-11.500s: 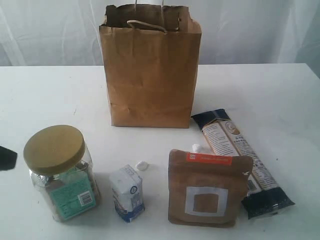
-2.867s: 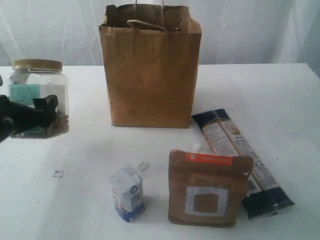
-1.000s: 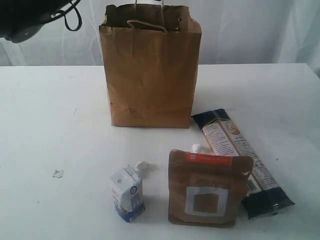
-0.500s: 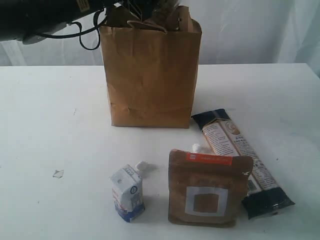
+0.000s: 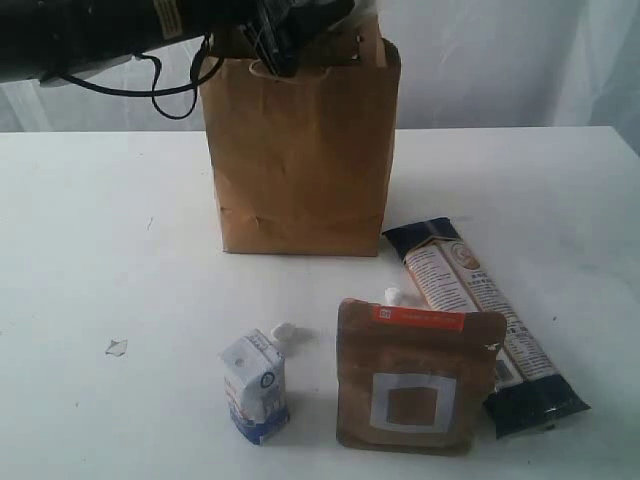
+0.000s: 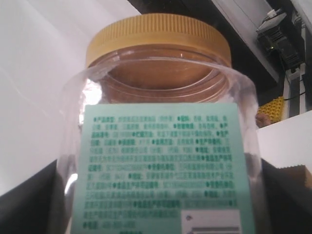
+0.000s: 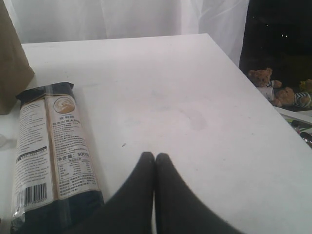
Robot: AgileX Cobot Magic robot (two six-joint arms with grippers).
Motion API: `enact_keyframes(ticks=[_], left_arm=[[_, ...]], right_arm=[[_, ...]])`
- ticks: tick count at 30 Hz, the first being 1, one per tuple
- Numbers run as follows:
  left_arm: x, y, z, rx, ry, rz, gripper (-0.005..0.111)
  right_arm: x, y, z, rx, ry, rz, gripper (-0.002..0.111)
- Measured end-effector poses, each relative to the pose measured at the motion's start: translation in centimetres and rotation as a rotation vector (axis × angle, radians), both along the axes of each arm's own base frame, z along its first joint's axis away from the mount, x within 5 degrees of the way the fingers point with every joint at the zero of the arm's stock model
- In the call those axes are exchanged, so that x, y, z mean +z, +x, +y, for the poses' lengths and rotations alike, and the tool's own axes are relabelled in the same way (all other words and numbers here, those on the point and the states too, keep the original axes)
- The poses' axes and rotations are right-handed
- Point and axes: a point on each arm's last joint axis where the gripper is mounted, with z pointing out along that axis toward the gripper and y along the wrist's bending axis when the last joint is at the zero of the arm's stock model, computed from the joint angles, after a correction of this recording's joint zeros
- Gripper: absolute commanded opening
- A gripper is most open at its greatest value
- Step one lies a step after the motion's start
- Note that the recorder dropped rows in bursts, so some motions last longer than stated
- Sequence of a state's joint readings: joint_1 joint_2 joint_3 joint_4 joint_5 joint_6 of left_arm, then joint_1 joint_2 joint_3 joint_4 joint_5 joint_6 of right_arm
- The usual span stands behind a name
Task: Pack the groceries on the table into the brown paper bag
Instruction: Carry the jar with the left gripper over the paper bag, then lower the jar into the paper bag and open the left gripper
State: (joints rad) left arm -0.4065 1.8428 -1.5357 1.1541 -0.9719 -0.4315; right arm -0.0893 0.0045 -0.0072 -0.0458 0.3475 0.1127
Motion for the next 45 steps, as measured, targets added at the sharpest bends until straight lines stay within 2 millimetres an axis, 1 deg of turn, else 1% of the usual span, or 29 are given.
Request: enact_keyframes(ticks=[4, 8, 11, 15, 22, 33, 36, 40, 45], left_arm=[[-0.2, 0.3, 0.1, 0.046, 0.035, -0.012, 0.0], [-0.4, 0.6, 0.3, 0.093, 0.084, -0.06, 0.0], [0.0, 0.4, 0.2, 0.072, 0.051, -0.1, 0.0], [0.5, 0.3, 0.2, 0.06, -0.009, -0.104, 0.0], [-0.1, 1.1, 0.6, 0.165, 0.074, -0.104, 0.0], [-0.5, 1.0, 0.5, 0.143, 0.093, -0.066, 0.0], [-0.5, 0.8, 0.2, 0.099, 0.053, -0.053, 0.0], [-1.4, 0.5, -0.1, 0.024, -0.01, -0.035, 0.0], [-3.3, 0.9, -0.4, 0.006, 0.005, -0.008, 0.0]], right_arm=[[0.0, 0.0, 0.0, 0.0, 0.0, 0.0, 0.0], [0.0, 0.0, 0.0, 0.0, 0.0, 0.0, 0.0], [0.0, 0.0, 0.0, 0.0, 0.0, 0.0, 0.0], [0.0, 0.0, 0.0, 0.0, 0.0, 0.0, 0.0], [0.0, 0.0, 0.0, 0.0, 0.0, 0.0, 0.0], [0.0, 0.0, 0.0, 0.0, 0.0, 0.0, 0.0], [0.0, 0.0, 0.0, 0.0, 0.0, 0.0, 0.0], [0.0, 0.0, 0.0, 0.0, 0.0, 0.0, 0.0], [0.0, 0.0, 0.0, 0.0, 0.0, 0.0, 0.0]])
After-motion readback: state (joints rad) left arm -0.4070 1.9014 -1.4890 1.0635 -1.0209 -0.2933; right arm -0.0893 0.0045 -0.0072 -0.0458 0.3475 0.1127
